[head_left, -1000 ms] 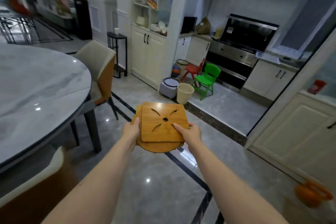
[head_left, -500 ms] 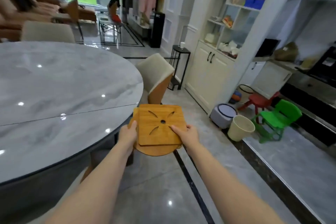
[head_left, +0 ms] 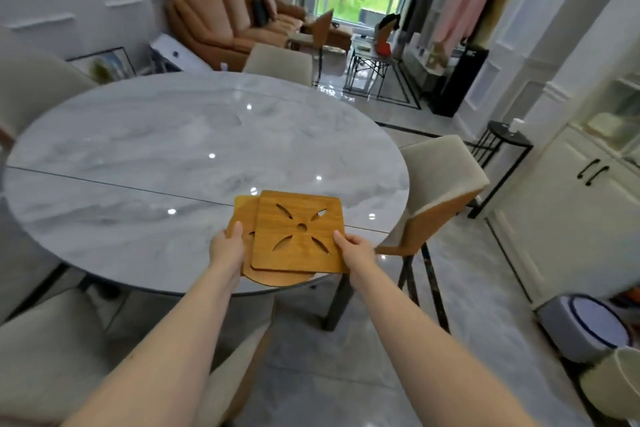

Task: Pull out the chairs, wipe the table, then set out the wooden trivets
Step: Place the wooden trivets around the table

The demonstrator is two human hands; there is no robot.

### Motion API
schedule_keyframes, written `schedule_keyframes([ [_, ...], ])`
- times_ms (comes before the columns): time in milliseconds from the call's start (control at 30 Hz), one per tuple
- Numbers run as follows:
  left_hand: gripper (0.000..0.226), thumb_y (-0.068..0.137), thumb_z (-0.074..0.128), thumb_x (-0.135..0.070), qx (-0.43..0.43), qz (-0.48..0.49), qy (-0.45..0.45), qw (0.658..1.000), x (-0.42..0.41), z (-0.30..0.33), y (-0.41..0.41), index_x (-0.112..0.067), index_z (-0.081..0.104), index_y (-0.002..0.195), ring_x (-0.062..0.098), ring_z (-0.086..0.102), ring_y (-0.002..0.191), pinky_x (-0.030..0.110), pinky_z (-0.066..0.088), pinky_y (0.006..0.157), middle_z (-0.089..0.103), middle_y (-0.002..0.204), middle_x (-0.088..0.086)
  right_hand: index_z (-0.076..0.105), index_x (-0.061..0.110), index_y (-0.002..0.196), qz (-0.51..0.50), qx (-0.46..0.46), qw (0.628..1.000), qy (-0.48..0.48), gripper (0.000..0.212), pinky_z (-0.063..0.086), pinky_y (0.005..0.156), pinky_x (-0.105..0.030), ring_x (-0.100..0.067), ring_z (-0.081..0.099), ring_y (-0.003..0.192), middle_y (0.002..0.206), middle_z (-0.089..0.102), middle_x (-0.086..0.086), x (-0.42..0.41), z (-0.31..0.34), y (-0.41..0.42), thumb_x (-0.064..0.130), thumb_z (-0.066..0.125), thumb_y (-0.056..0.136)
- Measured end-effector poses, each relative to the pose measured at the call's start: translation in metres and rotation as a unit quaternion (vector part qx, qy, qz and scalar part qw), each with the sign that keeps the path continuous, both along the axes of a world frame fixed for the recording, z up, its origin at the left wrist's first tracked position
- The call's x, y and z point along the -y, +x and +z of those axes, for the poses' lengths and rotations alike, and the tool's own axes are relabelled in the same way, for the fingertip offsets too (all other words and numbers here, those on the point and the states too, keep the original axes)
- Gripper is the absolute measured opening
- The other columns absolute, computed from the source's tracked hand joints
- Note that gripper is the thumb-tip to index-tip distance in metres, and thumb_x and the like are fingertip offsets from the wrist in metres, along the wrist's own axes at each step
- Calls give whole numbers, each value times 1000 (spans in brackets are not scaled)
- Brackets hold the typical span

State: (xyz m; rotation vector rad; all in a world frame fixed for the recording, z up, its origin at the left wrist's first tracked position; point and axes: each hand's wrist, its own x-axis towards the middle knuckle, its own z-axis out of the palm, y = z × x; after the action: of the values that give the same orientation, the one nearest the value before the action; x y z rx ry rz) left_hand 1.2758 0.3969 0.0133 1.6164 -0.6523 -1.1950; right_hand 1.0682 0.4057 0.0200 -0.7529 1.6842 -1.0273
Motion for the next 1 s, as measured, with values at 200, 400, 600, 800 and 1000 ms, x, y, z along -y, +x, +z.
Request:
schedule_keyframes([
  [200,42,101,38,-34,2,37,15,999,34,-13,90,-1,50,124,25,53,93,36,45,80,57,109,13,59,7,118,19,46,998,25,30,48,81,-33,-23,58,96,110,63,-9,42,-5,86,24,60,94],
  [400,44,101,40,-33,2,88,30,996,64,-22,174,0,48,128,34,54,114,41,45,91,56,126,18,58,1,121,-12,109,993,43,33,51,86,-40,-29,61,98,119,63,-18,70,-22,144,16,62,92],
  [600,44,102,36,-33,32,189,49,980,69,-39,227,-1,44,131,35,49,121,43,41,99,52,132,18,55,-2,125,-90,104,988,67,38,51,86,-41,-34,60,107,123,61,-21,81,-51,172,13,64,90],
  [800,42,102,35,-35,0,314,51,948,70,-52,261,-8,42,132,27,50,122,38,41,99,51,134,11,55,-2,123,-116,85,985,98,35,50,86,-40,-36,58,112,122,59,-21,81,-80,195,11,62,92],
  [1000,41,102,35,-31,16,341,51,938,72,-65,267,-3,44,131,26,51,121,32,42,95,52,132,13,56,2,122,-90,67,984,137,35,48,97,-46,-34,58,112,122,60,-17,87,-104,219,15,65,90],
])
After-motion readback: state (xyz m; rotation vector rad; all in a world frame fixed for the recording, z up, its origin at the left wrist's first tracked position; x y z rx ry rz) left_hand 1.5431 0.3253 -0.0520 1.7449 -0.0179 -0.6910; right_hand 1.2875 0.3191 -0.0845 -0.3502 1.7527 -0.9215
